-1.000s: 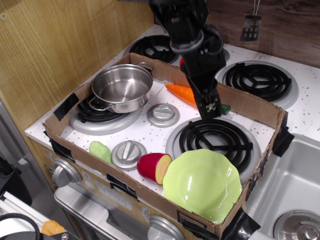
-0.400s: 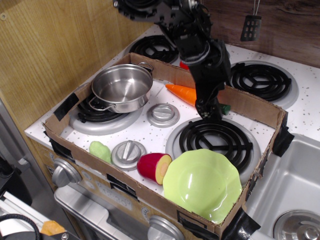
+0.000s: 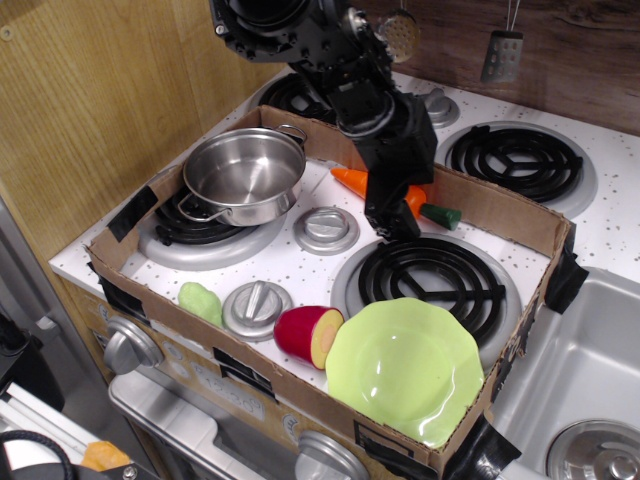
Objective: Put carrot on plate
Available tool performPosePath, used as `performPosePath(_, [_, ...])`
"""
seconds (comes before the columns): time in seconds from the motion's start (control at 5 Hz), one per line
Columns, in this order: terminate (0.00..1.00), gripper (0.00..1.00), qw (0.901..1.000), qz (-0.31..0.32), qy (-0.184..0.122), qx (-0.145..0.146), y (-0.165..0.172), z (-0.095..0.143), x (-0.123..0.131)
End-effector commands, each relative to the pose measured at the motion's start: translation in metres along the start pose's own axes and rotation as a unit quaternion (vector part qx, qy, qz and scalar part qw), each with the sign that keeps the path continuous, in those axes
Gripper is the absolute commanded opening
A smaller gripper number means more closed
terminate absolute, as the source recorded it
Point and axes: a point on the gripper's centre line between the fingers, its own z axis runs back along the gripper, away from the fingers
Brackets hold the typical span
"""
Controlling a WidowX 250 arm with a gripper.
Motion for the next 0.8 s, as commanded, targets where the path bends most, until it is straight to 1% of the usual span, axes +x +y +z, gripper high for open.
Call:
performPosePath(0.0, [0.00,1.00,0.9826,-0.165,-0.018,-0.084,0.0025,0.0080,0.0047])
performPosePath(0.2, [0.00,1.00,0.9693,-0.224,-0.015,-0.100,0.0002,0.0032,0.0037])
performPosePath(0.4, [0.00,1.00,0.9631,-0.246,-0.002,-0.111,0.0004,0.0019,0.0005])
performPosePath(0.6, [0.00,1.00,0.9656,-0.239,0.034,-0.095,-0.0004,-0.0002,-0.0053])
